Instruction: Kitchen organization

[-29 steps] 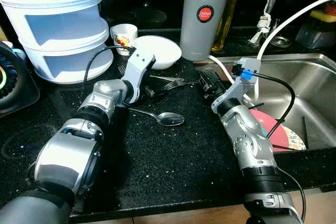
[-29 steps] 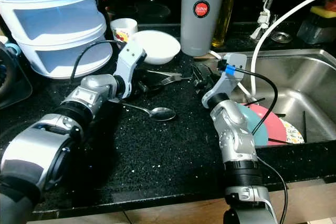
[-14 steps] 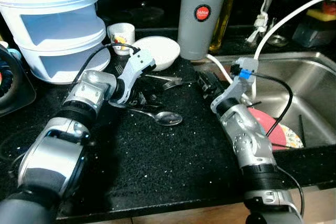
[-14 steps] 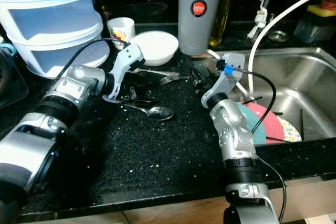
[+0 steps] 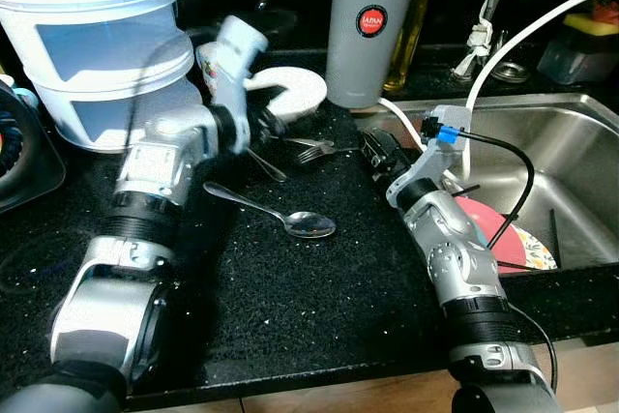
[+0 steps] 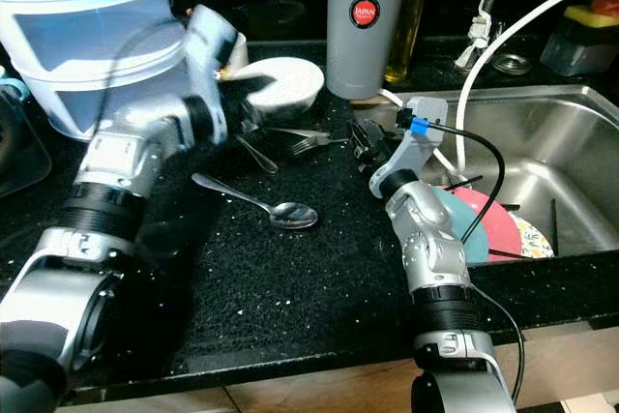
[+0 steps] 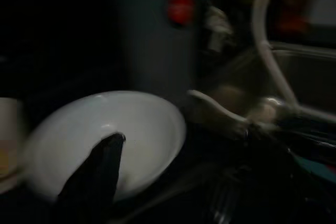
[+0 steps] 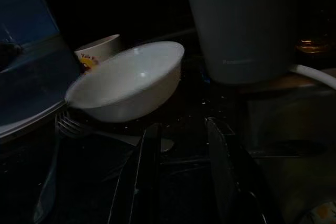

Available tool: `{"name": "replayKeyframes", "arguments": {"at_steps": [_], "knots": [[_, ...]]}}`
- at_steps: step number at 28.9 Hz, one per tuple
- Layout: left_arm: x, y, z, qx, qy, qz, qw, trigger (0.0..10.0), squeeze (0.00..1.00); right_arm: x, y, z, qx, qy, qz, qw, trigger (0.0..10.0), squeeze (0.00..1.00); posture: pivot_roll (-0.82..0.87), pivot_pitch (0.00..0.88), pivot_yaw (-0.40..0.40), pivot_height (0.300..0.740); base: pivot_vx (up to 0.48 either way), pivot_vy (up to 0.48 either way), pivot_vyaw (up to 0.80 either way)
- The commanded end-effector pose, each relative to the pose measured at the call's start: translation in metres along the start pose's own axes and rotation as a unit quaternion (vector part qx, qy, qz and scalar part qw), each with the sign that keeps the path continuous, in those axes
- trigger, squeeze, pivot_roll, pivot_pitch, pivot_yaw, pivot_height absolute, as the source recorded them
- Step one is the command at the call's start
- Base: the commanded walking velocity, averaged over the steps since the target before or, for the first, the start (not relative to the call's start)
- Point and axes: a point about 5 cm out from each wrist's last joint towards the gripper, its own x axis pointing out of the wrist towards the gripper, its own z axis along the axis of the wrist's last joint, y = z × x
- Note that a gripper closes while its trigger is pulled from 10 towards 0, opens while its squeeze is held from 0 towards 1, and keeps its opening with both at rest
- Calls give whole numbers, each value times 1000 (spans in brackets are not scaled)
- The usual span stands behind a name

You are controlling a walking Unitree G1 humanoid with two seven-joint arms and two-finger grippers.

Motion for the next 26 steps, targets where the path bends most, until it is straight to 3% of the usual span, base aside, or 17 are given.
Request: {"name": "replayKeyframes", "arguments": {"at_steps": [1,2,5,8,13,16,21,26], "knots": [[-3,1,-2,-6,-1,19,1000,10000,0,1,-2,3,4,-8,-1,1000,10000,0,43,109,9,740,0,0,0],[-9,3,-3,-12,3,37,999,10000,0,1,-2,3,3,-9,0,1000,10000,0,43,109,9,740,0,0,0],[-39,3,-32,47,86,73,993,10000,0,2,2,4,4,-5,15,1000,10000,0,42,82,-10,740,0,0,0],[-43,2,-36,37,89,77,992,10000,0,2,3,3,4,-5,16,1000,10000,0,41,78,-14,740,0,0,0],[-61,-2,-50,18,97,114,988,10000,0,2,8,-2,7,4,23,1000,10000,0,46,72,-31,740,0,0,0],[-66,-9,-53,13,94,138,986,10000,0,1,9,-7,10,10,19,1000,10000,0,51,75,-34,740,0,0,0],[-69,-5,-47,5,66,199,978,10000,0,-1,6,-8,12,5,-7,1000,10000,0,54,74,-29,740,0,0,0],[-69,-6,-44,0,50,211,976,10000,0,-2,5,-4,5,-8,-11,1000,10000,0,46,65,-16,740,0,0,0]]}}
